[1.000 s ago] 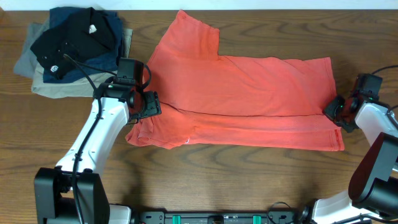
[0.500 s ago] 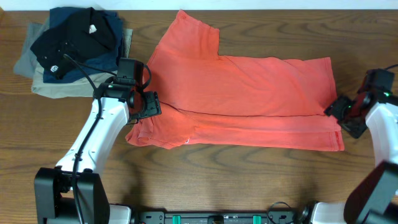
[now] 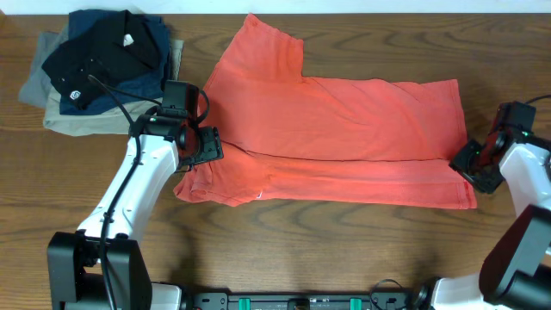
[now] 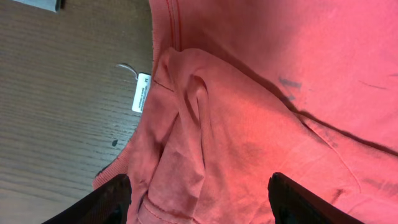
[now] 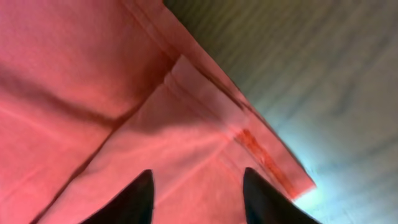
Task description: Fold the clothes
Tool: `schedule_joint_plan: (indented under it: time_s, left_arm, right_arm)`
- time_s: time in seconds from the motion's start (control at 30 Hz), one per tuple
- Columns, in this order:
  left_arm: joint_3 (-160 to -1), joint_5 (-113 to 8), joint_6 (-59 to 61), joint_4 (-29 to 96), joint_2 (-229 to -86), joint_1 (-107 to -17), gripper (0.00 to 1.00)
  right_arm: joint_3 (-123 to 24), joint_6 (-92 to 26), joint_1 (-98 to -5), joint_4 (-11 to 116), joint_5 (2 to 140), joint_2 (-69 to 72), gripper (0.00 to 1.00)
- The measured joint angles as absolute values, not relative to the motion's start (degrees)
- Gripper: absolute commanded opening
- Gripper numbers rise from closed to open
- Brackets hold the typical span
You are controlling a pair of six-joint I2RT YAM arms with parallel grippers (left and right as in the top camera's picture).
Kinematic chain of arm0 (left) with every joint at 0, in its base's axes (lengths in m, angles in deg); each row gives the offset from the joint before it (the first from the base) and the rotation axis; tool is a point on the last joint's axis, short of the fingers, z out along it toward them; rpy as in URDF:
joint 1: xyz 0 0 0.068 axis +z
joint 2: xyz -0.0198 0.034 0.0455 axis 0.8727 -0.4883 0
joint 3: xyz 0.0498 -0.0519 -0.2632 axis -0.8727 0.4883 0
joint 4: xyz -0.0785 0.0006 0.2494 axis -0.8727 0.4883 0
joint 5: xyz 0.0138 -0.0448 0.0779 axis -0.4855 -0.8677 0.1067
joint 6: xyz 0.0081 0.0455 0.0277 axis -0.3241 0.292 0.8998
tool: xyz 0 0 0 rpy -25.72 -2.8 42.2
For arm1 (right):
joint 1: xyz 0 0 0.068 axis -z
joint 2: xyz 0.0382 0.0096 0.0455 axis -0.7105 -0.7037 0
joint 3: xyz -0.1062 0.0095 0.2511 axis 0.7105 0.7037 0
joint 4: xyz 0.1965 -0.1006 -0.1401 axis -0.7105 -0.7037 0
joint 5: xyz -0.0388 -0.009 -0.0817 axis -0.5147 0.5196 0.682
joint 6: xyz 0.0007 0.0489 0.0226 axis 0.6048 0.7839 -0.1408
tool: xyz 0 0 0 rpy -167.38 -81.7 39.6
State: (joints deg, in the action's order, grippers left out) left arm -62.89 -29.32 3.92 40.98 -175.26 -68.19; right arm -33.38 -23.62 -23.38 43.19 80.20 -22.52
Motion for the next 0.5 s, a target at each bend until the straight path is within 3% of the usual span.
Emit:
schedule_joint_plan:
  time_s: [0.2, 0.37, 0.5]
  left_arm:
    - [-62.9, -29.3, 3.9, 41.0, -175.3, -68.2, 0.72]
    - [-62.9, -29.3, 3.9, 41.0, -175.3, -68.2, 0.72]
    - [-62.9, -29.3, 3.9, 41.0, -175.3, -68.2, 0.72]
  right_arm:
    - [-33.4, -23.1, -23.4, 43.8, 80.0, -26.6, 0.33]
    - [-33.4, -22.9, -23.4, 43.0, 79.9, -28.1, 0.43]
    - [-33.4, -22.7, -23.4, 42.6, 79.9, -28.1, 0.43]
